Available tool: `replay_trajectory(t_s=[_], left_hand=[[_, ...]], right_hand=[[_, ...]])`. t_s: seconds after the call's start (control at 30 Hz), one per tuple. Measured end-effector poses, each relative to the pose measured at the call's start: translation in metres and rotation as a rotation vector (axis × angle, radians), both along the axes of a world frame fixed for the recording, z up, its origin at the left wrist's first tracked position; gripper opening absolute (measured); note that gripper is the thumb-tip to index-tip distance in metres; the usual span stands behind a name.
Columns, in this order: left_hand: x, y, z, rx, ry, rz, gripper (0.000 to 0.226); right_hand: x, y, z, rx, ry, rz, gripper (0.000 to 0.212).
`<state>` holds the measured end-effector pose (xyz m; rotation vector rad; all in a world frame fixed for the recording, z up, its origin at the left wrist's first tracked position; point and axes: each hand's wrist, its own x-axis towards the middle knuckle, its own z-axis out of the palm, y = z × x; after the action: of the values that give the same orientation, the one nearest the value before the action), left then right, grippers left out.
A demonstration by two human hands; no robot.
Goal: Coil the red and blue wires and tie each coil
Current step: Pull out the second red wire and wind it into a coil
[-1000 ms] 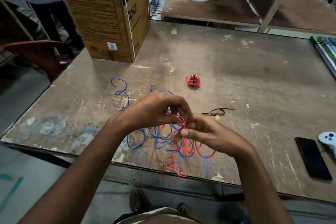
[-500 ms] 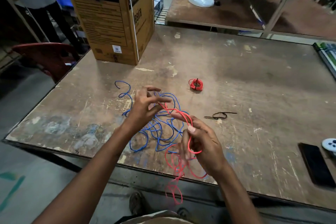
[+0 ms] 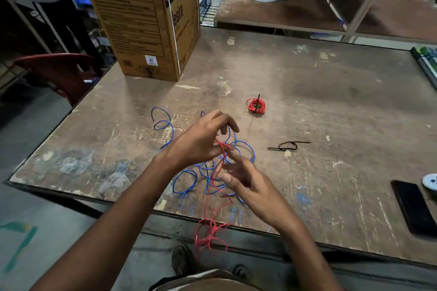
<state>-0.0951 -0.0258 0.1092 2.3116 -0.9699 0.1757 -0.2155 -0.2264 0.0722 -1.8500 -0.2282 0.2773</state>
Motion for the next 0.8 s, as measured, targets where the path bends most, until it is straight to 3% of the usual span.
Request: replay_trajectory(t_s=[0.17,0.23,0.37,0.53,0.63,0.73,0.8], left_hand=[[-0.007,-0.007,0.009,-0.119,0.063,-0.079,0.060],[0.000,0.006,0.002,-0.162,0.111,-0.039,0.058],[0.015,0.030,-0.035,-0.035,0.156,0.078,0.022],[0.038,0.043,-0.075,0.072,0.147,0.346,0.047],[0.038,0.040,-0.063,0.059,0.253,0.398,0.037],[0.040,0.029,-0.038,0.062,0.333,0.426,0.042],[0.046,0.023,-0.021,-0.034,0.503,0.459,0.045]], right_hand=[[0.027,0.016,0.002,0.158,-0.088,-0.200,0.008],[0.032,0.017,0.004,0.278,-0.106,-0.237,0.007],[0.035,0.018,0.006,0.391,-0.177,-0.236,0.015],[0.025,0.014,0.012,0.508,-0.151,-0.280,0.020],[0.020,0.002,0.009,0.336,-0.101,-0.201,0.024],[0.015,-0.008,0.001,0.131,0.048,-0.126,0.029],[0.010,-0.010,-0.008,0.013,0.072,-0.092,0.031]])
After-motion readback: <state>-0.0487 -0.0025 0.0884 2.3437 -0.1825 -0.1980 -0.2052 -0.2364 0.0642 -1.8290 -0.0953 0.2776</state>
